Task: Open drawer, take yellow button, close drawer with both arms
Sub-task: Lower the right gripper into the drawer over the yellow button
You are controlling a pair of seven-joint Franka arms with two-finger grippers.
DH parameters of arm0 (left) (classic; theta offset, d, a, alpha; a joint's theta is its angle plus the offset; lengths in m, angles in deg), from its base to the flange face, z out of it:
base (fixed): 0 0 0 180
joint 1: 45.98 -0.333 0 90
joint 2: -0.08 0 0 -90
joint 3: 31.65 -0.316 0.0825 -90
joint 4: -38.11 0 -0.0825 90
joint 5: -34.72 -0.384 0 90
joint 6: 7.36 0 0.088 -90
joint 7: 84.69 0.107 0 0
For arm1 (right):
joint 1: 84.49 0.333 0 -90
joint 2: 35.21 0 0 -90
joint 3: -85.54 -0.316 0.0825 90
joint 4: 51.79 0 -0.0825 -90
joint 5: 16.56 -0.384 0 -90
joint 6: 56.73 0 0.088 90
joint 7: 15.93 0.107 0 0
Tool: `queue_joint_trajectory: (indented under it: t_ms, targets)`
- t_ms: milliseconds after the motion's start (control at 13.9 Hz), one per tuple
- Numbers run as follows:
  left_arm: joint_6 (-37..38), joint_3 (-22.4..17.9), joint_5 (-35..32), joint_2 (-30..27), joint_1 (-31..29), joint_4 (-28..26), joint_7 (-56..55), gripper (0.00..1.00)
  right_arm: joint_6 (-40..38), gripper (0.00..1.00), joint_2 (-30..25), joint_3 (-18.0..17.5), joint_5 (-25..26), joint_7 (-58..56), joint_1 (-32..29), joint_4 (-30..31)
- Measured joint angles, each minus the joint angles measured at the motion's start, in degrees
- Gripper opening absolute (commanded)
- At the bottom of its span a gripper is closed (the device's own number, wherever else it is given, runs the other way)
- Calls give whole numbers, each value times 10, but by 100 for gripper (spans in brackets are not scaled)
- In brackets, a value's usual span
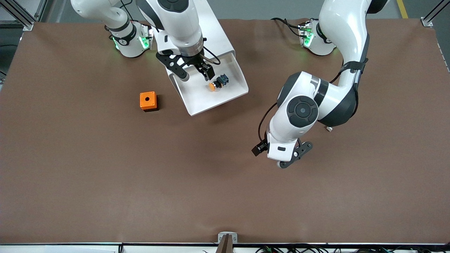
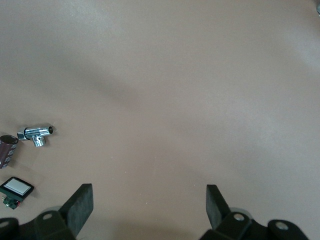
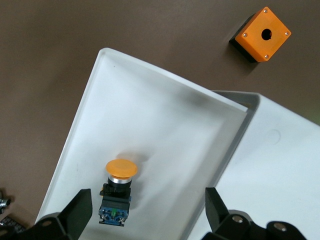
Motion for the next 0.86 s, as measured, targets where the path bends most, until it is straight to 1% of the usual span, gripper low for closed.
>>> queue_joint_trajectory:
  t_ms: [360,648,864]
  targets:
    - [0,1,0,0,0,-3,0,99,44,100,38,0,13,51,30,1]
    - [0,1,0,-1,0,-4,0,99,78,100,66,1,15,86,47,1]
    - [0,1,0,-1,1,-4,0,99,91,99,84,1,23,102,57,1]
